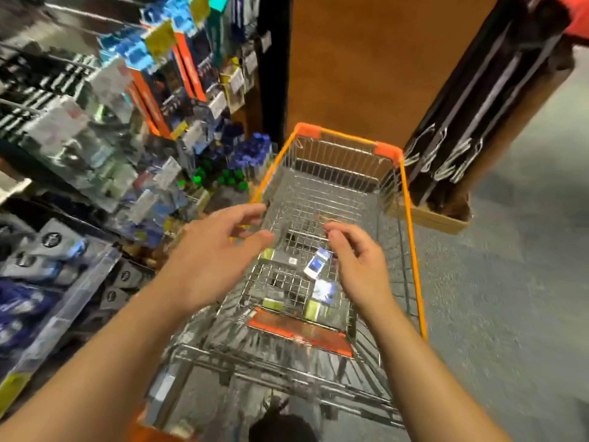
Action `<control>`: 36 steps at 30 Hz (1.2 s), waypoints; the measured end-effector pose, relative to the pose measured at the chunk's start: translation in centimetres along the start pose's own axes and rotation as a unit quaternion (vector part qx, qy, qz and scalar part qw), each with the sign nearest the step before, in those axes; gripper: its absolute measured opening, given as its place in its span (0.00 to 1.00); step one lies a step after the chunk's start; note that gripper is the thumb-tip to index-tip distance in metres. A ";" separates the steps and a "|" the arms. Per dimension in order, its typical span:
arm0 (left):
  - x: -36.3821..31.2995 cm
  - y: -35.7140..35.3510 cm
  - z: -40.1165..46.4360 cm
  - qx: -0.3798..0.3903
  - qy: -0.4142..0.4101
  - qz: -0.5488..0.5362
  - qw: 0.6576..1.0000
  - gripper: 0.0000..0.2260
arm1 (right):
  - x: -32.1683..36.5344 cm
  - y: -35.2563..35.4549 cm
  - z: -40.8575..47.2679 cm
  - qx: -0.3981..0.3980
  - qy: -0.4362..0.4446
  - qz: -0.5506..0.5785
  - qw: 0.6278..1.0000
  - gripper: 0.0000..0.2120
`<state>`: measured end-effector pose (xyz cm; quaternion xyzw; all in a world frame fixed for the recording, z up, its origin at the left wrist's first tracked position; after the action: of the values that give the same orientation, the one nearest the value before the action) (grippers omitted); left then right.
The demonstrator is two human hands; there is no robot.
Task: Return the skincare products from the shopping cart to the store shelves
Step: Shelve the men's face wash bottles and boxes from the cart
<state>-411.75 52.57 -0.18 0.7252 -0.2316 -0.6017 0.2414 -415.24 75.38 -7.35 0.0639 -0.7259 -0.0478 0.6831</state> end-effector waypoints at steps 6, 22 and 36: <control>1.2 -5.0 2.1 0.039 0.049 -0.035 0.997 0.20 | -8.6 2.9 2.1 -0.075 -0.143 0.032 0.986 0.08; 9.2 -17.4 11.5 0.073 0.235 -0.146 0.958 0.09 | -31.8 -0.5 9.2 -0.160 -0.377 -0.009 0.912 0.16; 17.2 -22.7 15.3 0.118 0.275 -0.179 0.937 0.13 | -42.2 -3.6 15.9 -0.137 -0.409 -0.180 0.884 0.44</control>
<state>-422.91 58.28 -30.00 0.9151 -0.0922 -0.3805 0.0970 -428.50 78.25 -50.49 0.0735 -0.9032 -0.2908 0.3071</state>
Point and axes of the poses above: each hand's wrist, its own z-axis towards the middle knuckle, its own y-axis out of the back of the hand, x = y × z, the point moved 6 cm from there along z, towards the middle knuckle, and after that the axes turned 3 degrees about z, right-handed, at the moved point
